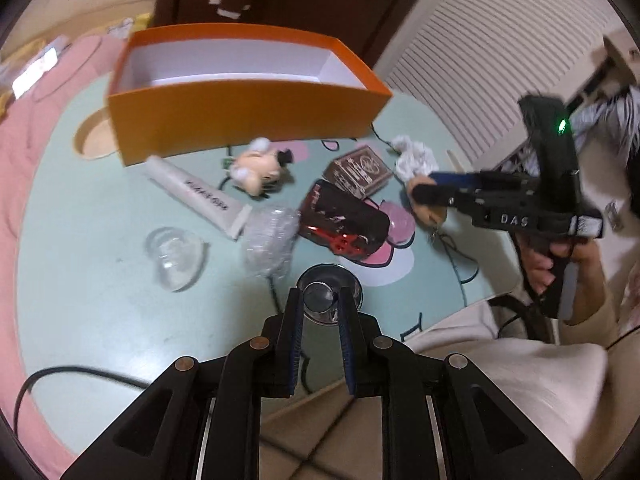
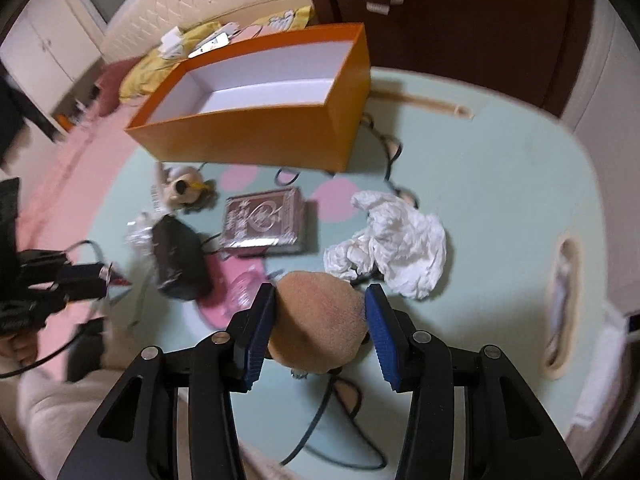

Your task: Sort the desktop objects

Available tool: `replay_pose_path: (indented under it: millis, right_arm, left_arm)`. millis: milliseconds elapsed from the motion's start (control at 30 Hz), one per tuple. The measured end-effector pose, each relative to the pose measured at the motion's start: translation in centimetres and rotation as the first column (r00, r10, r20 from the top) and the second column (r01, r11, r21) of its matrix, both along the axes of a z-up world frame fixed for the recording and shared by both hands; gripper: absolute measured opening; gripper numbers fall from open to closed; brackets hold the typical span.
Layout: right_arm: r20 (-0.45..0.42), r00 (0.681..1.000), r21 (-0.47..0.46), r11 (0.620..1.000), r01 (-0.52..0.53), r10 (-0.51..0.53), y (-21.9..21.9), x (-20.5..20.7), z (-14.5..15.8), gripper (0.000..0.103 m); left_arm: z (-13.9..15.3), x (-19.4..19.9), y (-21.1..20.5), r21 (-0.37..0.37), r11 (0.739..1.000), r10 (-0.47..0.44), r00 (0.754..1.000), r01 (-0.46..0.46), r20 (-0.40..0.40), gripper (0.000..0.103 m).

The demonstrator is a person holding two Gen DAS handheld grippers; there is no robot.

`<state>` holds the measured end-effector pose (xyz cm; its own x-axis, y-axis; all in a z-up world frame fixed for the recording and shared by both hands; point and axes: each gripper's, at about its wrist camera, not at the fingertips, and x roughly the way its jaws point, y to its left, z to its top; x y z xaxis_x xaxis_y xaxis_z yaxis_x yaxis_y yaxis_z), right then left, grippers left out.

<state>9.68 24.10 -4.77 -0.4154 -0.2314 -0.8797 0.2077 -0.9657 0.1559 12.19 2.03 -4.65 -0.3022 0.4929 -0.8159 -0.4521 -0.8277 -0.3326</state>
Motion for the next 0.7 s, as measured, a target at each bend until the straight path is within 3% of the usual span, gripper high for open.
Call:
replay_pose_path:
  millis: [67,167,200,233,267,367,433,600,700]
  right_arm:
    - [-0.024,1.0,0.015,1.0,0.011,-0.011,-0.4,0.3,0.2,0.047]
    - [-0.068,0.997,-0.028,0.999,0.022,-0.024,-0.4,1.4,0.9,0.049]
    - [-0.095,0.995,-0.046,0.999,0.029,-0.033,-0.2,1.9,1.2,0.057]
    - [-0.123,0.992,-0.063,0.997,0.034,-0.042,-0.1,2.5,1.5,0.072]
    - [-0.15,0.987,-0.08,0.996,0.04,-0.051,0.0,3.0,1.9,0.077]
    - [-0.264,0.96,-0.116,0.991,0.07,-0.098,0.6,5.0,3.3,0.08]
    - [-0.304,0.945,-0.091,0.992,0.093,-0.116,0.5,6.1,3.7,0.08]
    - [-0.252,0.965,0.033,0.996,0.086,-0.075,-1.8,8.2,2.1,0.08]
    - [-0.232,0.971,0.114,0.99,0.086,-0.058,-2.8,9.1,0.5,0.08]
  left_arm:
    - [-0.2,0.2,0.5,-0.022,1.0,0.008,0.999,-0.009,-0.033,0.017]
    - [-0.1,0.5,0.3,-0.013,1.0,0.027,0.997,-0.028,-0.078,0.037]
    - [0.1,0.8,-0.1,-0.013,0.999,0.043,0.994,-0.044,-0.096,0.045]
    - [0.3,1.1,-0.5,-0.012,0.998,0.059,0.992,-0.061,-0.113,0.051]
    - [0.4,1.4,-0.9,-0.012,0.997,0.075,0.989,-0.077,-0.13,0.053]
    - [1.0,2.3,-2.1,-0.01,0.992,0.123,0.976,-0.127,-0.18,0.068]
    - [0.9,3.2,-3.0,-0.029,0.985,0.162,0.967,-0.17,-0.195,0.081]
    - [-0.8,4.6,-4.3,-0.058,0.963,0.25,0.951,-0.264,-0.183,0.085]
    - [-2.0,4.1,-4.0,-0.117,0.947,0.278,0.945,-0.3,-0.17,0.085]
